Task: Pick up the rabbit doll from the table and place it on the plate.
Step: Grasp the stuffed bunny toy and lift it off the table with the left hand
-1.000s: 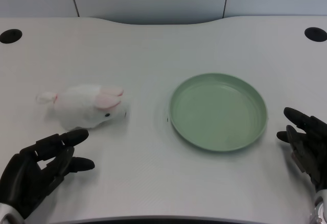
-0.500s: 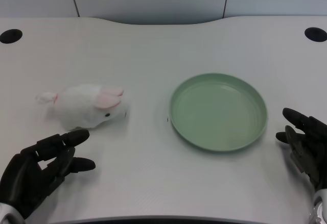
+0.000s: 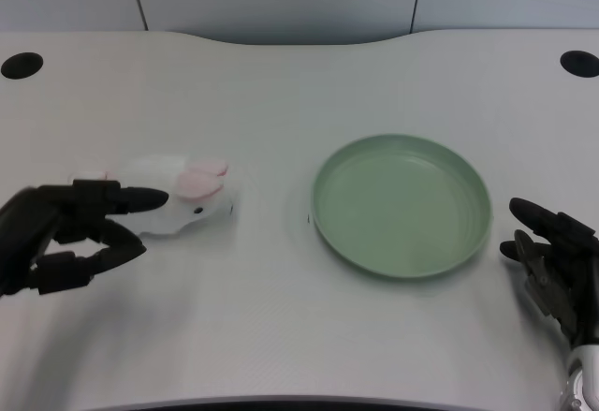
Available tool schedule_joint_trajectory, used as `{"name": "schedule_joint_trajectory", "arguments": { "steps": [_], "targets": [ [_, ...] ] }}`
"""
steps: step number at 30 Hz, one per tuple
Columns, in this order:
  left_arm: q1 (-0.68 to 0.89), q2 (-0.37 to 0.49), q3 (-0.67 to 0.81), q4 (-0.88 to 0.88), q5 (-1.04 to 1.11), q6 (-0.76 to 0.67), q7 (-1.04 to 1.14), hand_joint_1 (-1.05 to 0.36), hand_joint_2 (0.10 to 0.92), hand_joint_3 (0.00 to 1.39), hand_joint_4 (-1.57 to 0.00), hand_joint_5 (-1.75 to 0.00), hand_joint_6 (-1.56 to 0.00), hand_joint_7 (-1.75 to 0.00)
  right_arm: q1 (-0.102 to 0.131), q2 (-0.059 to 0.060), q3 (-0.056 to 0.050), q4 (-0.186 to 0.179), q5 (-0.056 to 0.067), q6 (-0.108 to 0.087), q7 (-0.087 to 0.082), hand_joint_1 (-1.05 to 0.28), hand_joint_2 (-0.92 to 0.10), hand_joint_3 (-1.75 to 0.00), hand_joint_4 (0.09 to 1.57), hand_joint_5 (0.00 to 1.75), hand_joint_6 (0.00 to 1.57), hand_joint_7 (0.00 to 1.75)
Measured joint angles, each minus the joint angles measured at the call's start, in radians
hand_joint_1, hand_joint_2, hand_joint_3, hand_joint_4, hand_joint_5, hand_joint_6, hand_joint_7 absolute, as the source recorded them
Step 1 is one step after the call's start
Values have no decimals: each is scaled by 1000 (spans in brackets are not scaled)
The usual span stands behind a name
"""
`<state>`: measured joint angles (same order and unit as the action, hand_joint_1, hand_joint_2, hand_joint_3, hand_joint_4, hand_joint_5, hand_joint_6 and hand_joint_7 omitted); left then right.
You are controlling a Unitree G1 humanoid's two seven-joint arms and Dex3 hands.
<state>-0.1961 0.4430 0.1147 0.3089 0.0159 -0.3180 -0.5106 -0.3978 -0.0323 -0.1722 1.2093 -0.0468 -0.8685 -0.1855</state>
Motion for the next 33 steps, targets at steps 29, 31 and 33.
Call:
{"name": "schedule_joint_trajectory", "arguments": {
  "steps": [29,31,33],
  "targets": [
    [-735,40,-561,578,723,16,135,-1048,893,8,-22,-59,-83,-6,21,-4,21,-22,-13,-5,7,-372,-921,-326,658,793,890,5],
    [-771,8,-594,671,743,24,153,-1048,881,3,-13,-52,-67,-1,26,-5,24,-29,-12,-8,9,-366,-921,-326,659,799,884,2],
    [-801,-17,-627,757,766,33,170,-1048,880,3,-21,-55,-70,-5,33,-4,24,-33,-11,-10,18,-366,-921,-324,661,801,882,1]
  ]
}}
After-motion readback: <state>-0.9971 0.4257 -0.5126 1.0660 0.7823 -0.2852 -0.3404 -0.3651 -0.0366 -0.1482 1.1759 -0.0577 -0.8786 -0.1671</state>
